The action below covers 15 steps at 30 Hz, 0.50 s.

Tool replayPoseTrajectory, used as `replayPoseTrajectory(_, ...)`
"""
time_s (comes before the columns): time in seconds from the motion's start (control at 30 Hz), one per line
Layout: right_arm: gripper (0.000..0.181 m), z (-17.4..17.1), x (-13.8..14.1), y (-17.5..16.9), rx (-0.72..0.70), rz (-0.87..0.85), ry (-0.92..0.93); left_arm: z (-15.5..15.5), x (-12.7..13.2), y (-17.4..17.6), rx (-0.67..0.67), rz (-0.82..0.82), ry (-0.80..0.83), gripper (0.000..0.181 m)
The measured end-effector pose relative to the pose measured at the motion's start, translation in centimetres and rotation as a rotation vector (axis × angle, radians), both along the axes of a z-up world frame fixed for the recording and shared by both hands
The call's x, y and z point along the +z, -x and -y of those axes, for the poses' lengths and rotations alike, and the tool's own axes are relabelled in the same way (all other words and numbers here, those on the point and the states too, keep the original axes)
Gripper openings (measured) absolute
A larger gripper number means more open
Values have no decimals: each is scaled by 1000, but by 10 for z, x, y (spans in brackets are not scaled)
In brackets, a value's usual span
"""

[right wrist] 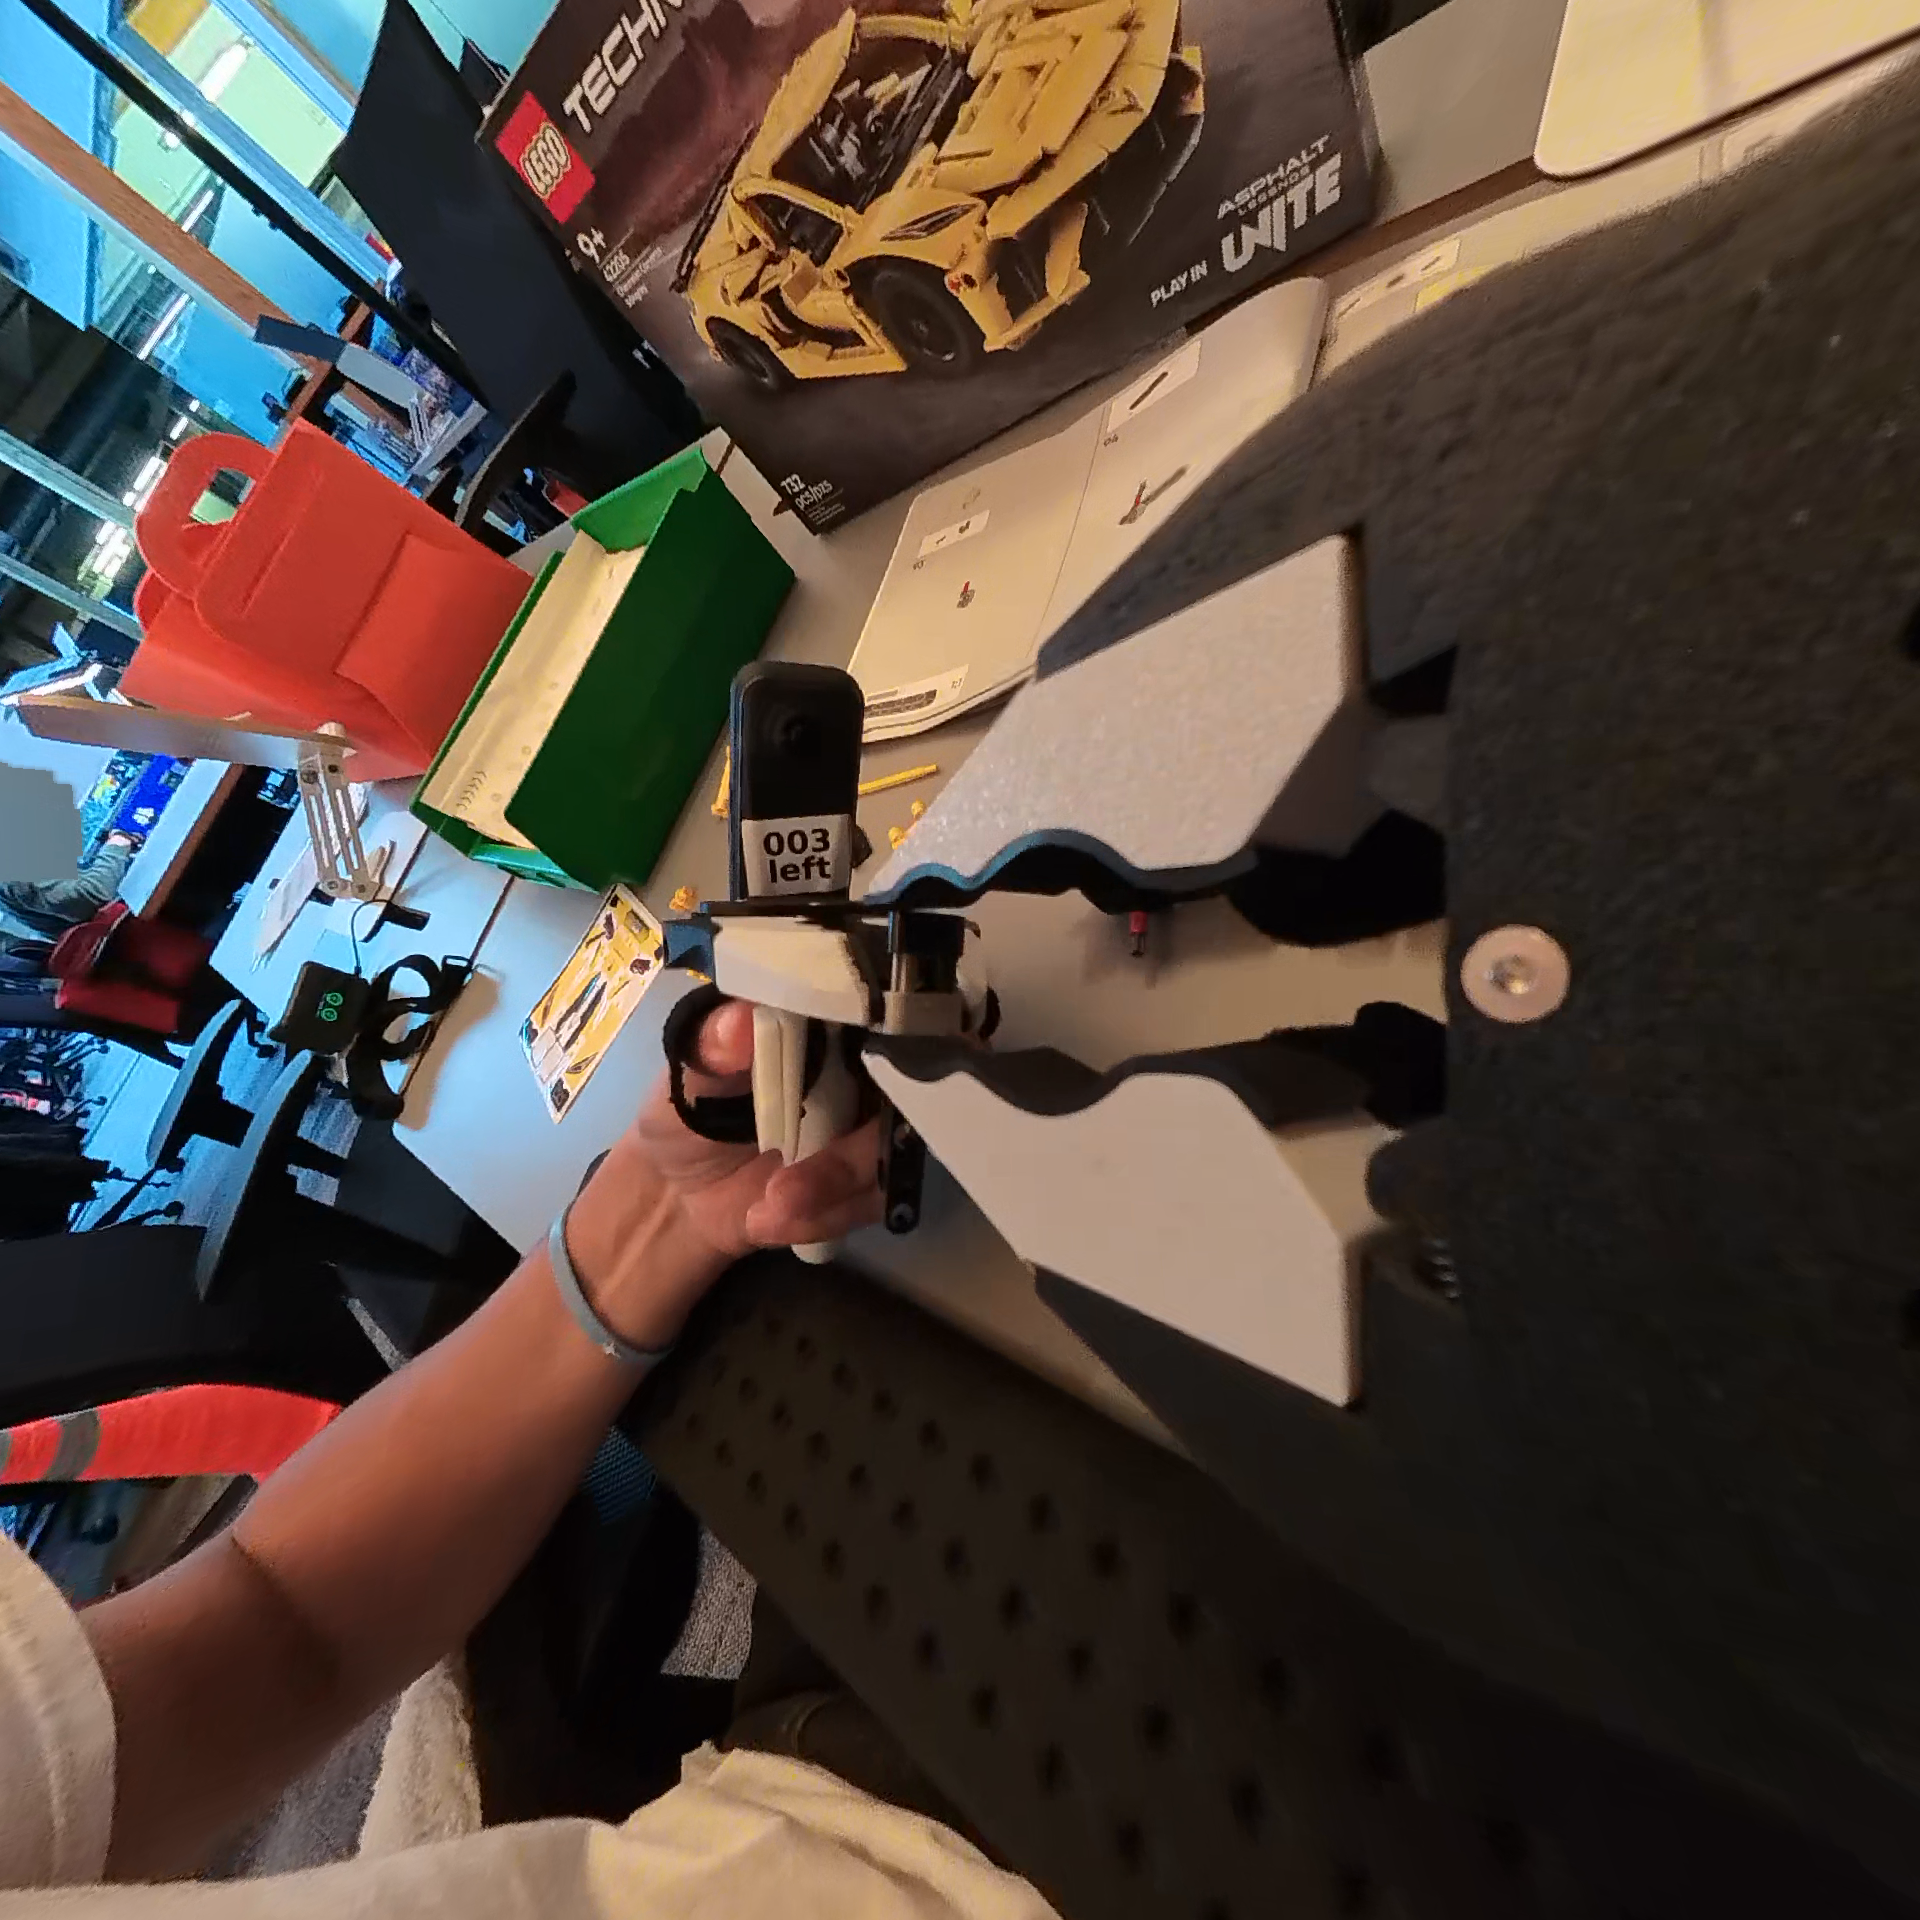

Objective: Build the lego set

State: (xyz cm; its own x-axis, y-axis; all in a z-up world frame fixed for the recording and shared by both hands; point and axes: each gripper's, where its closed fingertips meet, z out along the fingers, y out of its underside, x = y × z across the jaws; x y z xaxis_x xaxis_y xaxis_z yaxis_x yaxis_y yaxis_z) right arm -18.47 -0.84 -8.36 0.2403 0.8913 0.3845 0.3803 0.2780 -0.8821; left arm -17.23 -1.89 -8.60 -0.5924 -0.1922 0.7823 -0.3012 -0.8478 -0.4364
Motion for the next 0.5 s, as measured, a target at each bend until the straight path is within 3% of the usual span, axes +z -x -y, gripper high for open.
replayPoseTrajectory(0.5, 20, -6, 1, 3, -59, 22, 13, -6, 2, 3, 23, 20, 19, 15)
